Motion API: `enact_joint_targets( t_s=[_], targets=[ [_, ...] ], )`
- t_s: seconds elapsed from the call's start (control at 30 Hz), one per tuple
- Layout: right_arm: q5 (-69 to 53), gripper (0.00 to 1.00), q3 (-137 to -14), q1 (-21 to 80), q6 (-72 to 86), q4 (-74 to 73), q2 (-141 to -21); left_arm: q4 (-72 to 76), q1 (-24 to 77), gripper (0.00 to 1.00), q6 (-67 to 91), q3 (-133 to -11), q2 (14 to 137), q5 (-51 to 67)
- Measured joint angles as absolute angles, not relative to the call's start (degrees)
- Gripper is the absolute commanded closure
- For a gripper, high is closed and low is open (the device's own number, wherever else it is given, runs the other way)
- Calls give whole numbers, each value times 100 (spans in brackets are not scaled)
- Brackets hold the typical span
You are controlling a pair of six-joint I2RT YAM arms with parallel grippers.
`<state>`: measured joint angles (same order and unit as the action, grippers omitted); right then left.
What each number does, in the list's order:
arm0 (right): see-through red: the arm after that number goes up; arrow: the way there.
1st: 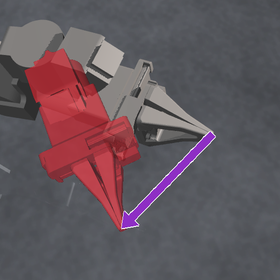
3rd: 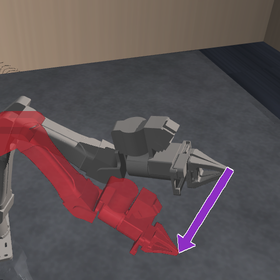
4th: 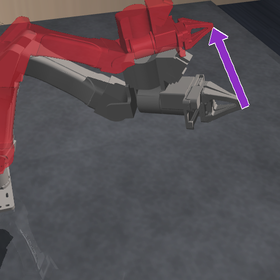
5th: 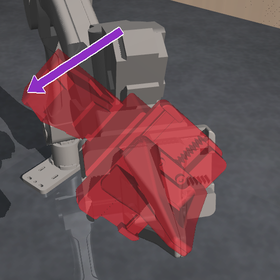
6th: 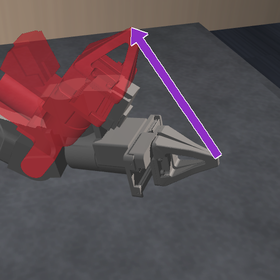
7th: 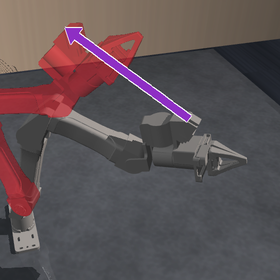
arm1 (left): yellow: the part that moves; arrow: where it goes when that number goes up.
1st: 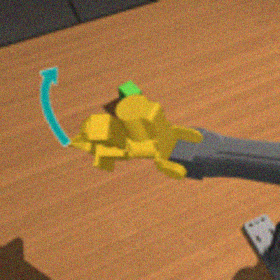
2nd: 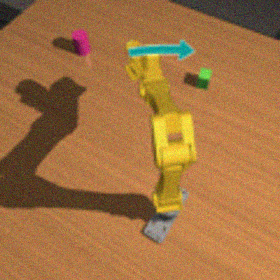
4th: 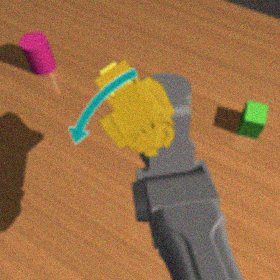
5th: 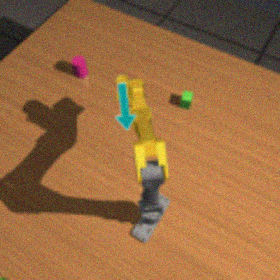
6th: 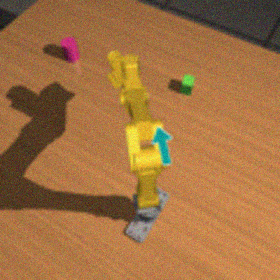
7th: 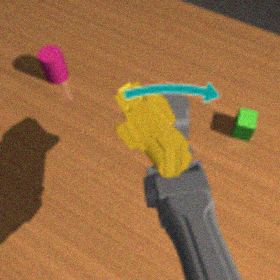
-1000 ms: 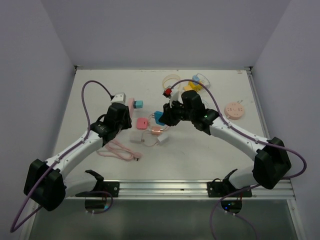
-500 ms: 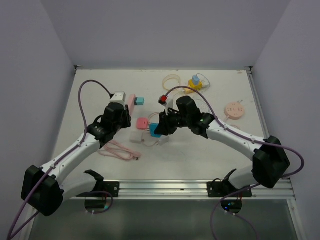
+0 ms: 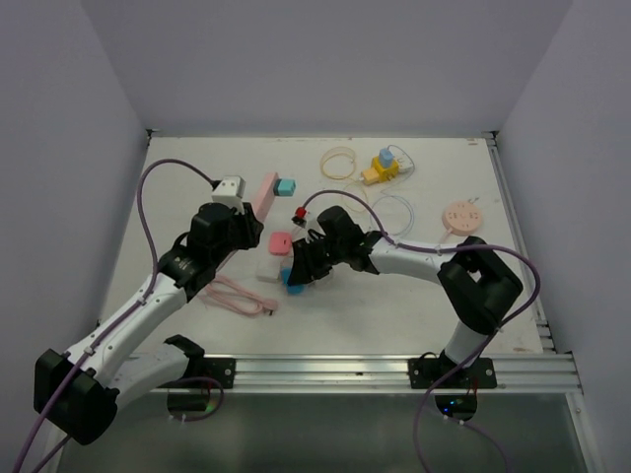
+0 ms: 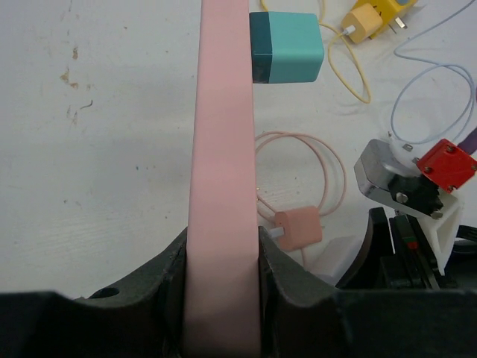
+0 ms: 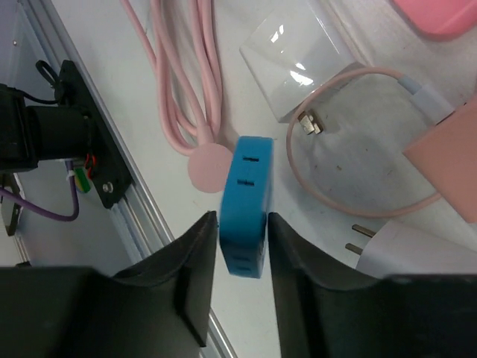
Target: Pull the plug off the socket
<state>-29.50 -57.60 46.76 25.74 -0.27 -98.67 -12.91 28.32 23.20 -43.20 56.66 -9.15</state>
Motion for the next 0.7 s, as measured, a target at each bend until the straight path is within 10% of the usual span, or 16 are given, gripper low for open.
enact_joint_targets(
  t_s=[0.7],
  targets=[
    [-1492, 15, -5478, 3837, 3183, -45, -8442, -1129, 2825, 100, 2237, -4165, 5605, -95]
  ],
)
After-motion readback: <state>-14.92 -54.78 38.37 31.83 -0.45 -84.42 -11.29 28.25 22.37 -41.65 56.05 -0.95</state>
